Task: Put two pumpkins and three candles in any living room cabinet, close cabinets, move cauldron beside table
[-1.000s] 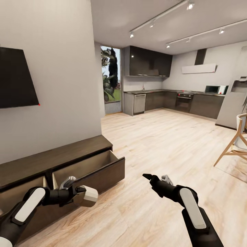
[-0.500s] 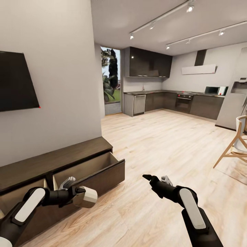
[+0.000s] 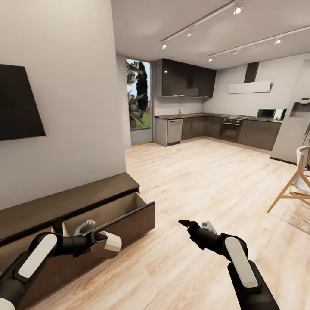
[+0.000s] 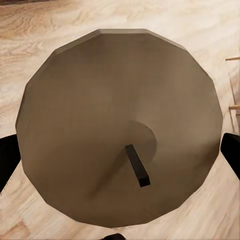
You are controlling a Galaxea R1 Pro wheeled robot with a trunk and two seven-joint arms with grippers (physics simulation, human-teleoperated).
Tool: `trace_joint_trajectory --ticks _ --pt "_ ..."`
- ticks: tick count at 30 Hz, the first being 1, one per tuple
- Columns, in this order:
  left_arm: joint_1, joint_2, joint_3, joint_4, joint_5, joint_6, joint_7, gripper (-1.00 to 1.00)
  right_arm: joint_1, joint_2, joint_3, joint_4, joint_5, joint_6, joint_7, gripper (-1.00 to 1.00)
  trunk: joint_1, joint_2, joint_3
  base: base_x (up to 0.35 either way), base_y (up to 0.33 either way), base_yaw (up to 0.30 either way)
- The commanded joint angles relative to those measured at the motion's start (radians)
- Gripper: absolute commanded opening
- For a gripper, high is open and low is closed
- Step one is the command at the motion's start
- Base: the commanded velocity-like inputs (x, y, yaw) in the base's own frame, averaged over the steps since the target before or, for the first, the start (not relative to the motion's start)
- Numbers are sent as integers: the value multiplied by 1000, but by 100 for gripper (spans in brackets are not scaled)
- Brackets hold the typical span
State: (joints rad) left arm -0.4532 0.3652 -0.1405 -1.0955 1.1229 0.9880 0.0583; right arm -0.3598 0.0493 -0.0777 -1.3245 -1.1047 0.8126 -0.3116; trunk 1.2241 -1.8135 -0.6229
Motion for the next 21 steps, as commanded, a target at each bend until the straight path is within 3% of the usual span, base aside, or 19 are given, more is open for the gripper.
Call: trace_joint_trajectory --ticks 1,14,21 --pt "-1 1 -2 -1 5 1 6 -100 -1 1 -2 -1 -11 3 -9 100 0 -1 -1 203 -212 0" --pt "-1 -2 -1 -1 -6 1 6 -100 -1 1 -3 -3 -11 3 -11 100 0 -1 -1 213 -226 2" --pt "-1 -2 -1 0 -5 1 6 -100 -1 0 -3 -1 -9 3 -11 100 0 -1 0 215 -239 157"
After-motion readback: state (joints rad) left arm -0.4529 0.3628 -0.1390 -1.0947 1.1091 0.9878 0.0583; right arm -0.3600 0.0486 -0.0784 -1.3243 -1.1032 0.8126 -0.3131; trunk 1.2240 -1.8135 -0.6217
